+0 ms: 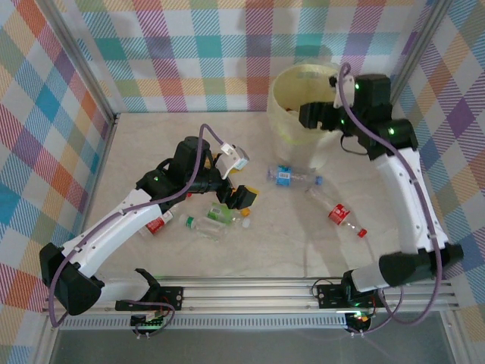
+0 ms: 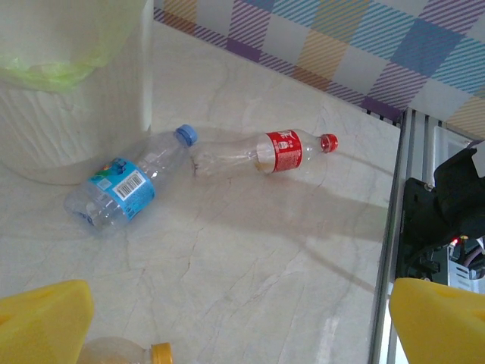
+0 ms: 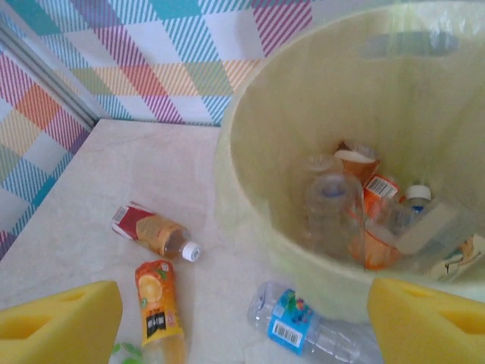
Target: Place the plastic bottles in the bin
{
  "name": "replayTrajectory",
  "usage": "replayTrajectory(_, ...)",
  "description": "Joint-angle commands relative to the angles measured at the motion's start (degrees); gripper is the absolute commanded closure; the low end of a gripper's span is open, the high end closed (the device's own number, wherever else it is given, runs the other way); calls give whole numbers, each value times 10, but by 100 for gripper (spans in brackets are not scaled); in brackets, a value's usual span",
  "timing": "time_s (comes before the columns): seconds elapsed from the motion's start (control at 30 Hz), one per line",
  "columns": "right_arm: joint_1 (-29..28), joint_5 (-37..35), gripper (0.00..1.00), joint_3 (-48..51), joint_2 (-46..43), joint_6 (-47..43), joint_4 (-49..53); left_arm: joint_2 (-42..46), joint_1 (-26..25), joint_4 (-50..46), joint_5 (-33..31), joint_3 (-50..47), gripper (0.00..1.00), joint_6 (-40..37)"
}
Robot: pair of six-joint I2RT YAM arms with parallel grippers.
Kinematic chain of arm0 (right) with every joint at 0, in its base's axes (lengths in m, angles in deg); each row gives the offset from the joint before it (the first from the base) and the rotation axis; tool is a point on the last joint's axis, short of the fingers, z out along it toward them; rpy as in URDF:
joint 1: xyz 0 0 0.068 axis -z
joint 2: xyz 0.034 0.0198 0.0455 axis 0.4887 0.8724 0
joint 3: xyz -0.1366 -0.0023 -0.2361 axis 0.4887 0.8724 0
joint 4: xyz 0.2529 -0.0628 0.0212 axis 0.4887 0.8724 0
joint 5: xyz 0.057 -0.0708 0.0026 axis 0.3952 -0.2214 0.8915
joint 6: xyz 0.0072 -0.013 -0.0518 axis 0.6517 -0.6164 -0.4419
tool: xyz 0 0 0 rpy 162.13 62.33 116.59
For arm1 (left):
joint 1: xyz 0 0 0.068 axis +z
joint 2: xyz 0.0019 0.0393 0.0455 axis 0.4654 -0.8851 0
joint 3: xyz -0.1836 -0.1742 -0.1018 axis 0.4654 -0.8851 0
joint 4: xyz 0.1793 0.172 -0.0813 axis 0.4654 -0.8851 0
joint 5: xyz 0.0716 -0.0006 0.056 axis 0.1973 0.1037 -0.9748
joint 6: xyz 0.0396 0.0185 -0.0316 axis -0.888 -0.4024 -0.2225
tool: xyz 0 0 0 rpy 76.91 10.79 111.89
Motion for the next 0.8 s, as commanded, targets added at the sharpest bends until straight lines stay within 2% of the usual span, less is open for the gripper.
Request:
replayTrajectory(0.0,-5,6,15,82,-59,-9,-12,11,-8,8,16,10,0,-1)
replayTrajectory(0.17,-5,-39,12,218,-124,2,-2,8,-7,8,19,11,0,-1)
replayTrajectory(0.4,-4,-75,5,339,-154,25,-6,7,-8,8,20,11,0,1)
replayTrajectory(0.47,-3,-80,0,371,-155,28,-15,7,-8,8,21,11,0,1)
replayTrajectory(0.77,23,-95,0,451,-97,50,-70,8,-8,5,21,13,0,1)
